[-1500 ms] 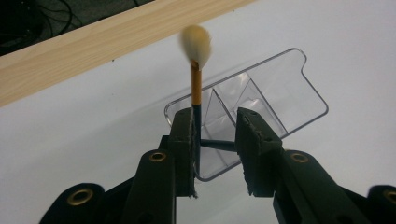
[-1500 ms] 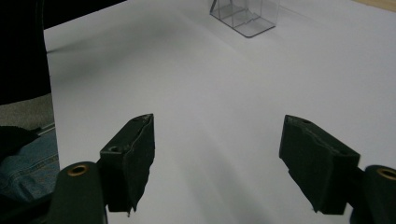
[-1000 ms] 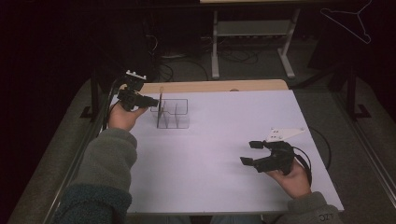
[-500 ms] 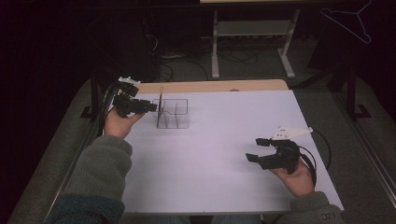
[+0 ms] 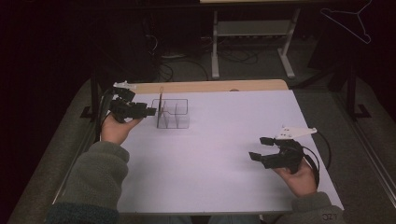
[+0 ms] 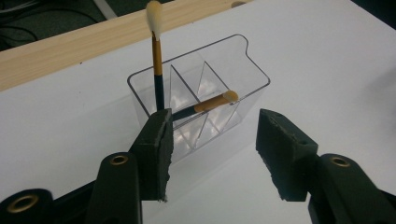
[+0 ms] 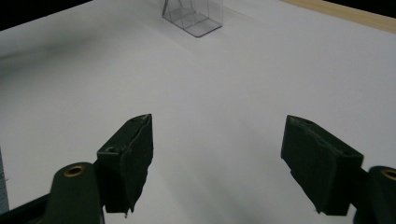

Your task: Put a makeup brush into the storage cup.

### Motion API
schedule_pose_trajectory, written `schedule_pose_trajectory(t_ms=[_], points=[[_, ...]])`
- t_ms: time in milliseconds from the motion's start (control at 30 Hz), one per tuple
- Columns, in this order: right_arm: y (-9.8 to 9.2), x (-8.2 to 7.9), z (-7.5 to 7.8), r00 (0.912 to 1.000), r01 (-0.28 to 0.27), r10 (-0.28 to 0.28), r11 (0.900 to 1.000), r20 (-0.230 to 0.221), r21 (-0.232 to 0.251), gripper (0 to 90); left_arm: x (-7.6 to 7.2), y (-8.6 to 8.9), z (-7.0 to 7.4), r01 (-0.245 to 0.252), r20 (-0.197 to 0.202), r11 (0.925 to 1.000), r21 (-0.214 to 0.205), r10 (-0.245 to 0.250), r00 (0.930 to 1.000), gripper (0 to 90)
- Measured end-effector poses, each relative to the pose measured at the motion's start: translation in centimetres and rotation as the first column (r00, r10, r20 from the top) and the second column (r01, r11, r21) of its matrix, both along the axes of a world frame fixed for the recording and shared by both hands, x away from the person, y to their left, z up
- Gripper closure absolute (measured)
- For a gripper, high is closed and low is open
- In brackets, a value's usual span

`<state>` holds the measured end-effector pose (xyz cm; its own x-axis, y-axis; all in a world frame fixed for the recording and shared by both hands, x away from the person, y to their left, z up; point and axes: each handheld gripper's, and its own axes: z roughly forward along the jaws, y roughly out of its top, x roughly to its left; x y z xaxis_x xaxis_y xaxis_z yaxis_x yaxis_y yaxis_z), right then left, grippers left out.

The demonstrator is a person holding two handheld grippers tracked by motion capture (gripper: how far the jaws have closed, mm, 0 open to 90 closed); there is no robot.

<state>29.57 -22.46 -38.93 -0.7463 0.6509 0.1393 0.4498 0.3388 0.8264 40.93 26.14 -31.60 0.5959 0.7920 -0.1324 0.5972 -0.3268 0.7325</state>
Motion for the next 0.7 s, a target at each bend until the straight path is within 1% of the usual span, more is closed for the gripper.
schedule_pose_trajectory(t_ms=[133,300,500,567,600,633,700], points=[[0.0,0.0,0.0,1.0000,0.006,-0.006,1.0000,0.000,-0.004,24.2,-0.7,0.5,0.1,0.000,0.007,1.0000,-0.004,0.000,1.0000,43.1],[0.1,-0.1,0.1,0.9999,0.013,-0.013,0.9999,0.004,-0.009,24.1,-1.6,1.1,-0.2,-0.004,0.011,0.9998,-0.018,0.005,0.9999,41.6],[0.0,-0.1,0.0,0.9997,0.025,-0.024,0.9996,0.007,-0.013,24.1,-2.3,1.9,-0.8,-0.013,0.006,0.9994,-0.033,0.014,0.9999,40.2],[-0.1,0.0,-0.1,0.9997,0.026,-0.026,0.9996,0.002,-0.013,24.1,-2.5,2.0,-1.1,-0.013,0.006,0.9995,-0.029,0.013,0.9999,39.8],[-0.1,0.0,-0.1,0.9996,0.028,-0.028,0.9996,0.002,-0.011,24.1,-2.6,2.0,-1.2,-0.020,0.004,0.9990,-0.039,0.020,0.9998,39.4],[-0.1,0.0,-0.1,0.9996,0.029,-0.029,0.9995,0.000,-0.012,24.1,-2.6,2.1,-1.3,-0.014,0.003,0.9995,-0.030,0.014,0.9999,39.3],[-0.2,0.0,-0.1,0.9995,0.030,-0.030,0.9994,0.003,-0.014,24.1,-2.8,2.1,-1.5,-0.013,0.003,0.9994,-0.033,0.013,0.9999,39.1]])
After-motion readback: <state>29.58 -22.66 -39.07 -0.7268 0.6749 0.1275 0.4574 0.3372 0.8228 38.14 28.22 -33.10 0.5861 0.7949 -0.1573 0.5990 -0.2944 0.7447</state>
